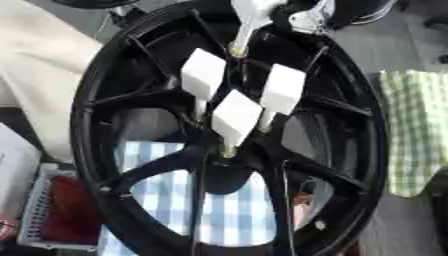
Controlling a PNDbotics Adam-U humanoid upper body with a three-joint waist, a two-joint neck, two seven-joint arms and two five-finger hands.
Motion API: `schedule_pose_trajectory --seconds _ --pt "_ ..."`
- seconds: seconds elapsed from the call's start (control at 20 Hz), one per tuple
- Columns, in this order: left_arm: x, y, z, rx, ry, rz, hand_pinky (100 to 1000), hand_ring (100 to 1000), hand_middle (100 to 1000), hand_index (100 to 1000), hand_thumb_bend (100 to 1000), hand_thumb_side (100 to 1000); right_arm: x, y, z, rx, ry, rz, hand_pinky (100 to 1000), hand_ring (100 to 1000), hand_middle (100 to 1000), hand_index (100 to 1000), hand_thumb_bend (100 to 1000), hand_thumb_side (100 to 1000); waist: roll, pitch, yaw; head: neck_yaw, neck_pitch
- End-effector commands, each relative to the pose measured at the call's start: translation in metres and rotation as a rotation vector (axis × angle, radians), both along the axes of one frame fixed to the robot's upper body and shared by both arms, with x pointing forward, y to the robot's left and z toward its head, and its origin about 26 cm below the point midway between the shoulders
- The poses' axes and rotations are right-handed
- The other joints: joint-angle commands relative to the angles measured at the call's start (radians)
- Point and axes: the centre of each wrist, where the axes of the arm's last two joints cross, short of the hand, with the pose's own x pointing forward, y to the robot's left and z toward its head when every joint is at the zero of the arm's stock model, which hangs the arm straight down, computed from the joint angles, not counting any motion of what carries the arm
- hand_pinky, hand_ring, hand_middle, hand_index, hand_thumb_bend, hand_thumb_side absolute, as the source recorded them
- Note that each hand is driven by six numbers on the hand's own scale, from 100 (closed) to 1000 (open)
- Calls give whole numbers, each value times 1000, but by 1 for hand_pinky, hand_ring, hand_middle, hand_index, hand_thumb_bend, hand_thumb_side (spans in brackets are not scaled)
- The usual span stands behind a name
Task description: Pull the pin out of the wheel hub.
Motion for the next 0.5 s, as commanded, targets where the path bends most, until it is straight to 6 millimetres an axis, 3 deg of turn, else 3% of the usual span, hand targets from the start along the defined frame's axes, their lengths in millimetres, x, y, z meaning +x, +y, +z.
schedule_pose_trajectory --seconds 0.05,0.5 --pt "-4 6 9 25 -29 21 827 724 682 845 215 791 -18 -26 19 50 -69 -62 775 664 341 371 100 100 14 -31 -8 13 -2" --pt "-5 8 7 9 -37 46 827 723 681 845 214 783 -32 -104 1 273 -137 -315 783 667 343 376 100 100 54 -33 -52 31 -4"
